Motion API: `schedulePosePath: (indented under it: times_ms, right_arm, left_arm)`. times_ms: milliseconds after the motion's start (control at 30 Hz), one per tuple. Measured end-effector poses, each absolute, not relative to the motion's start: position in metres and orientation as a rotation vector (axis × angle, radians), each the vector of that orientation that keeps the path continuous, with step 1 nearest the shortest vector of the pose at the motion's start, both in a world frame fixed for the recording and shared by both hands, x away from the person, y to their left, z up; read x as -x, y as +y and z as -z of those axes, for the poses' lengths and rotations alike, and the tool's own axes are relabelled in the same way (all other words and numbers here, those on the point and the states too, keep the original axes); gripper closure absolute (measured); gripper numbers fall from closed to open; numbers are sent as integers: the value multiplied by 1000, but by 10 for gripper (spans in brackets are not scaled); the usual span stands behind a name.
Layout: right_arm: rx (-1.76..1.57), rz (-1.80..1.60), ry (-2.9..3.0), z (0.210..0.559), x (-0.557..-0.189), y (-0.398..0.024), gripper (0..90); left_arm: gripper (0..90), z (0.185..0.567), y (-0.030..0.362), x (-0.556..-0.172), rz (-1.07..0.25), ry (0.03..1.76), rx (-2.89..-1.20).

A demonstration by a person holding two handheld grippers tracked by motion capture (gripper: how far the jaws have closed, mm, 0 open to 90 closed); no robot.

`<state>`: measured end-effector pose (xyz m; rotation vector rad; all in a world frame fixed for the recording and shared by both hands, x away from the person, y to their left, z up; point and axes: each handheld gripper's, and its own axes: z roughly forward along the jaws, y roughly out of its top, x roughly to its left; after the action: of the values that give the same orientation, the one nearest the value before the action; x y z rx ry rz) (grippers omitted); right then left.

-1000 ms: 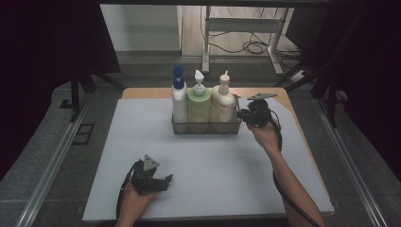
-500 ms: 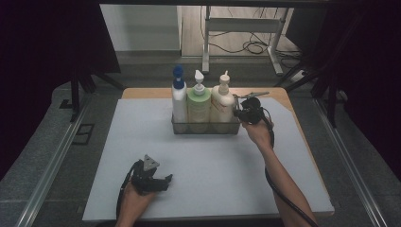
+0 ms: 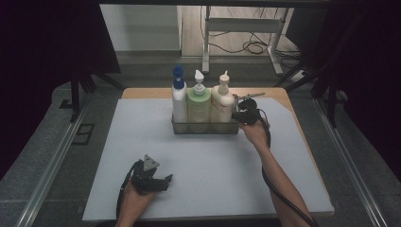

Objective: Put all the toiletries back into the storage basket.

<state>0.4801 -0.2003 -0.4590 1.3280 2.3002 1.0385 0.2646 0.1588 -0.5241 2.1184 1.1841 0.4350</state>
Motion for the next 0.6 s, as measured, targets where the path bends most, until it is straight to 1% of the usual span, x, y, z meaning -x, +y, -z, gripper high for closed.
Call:
schedulePosePath:
  times_ms: [600]
  right_arm:
    - [-1264, -1052, 2357, 458, -476, -185, 871]
  left_arm:
    - [131, 524, 159, -265, -436, 1183, -2122]
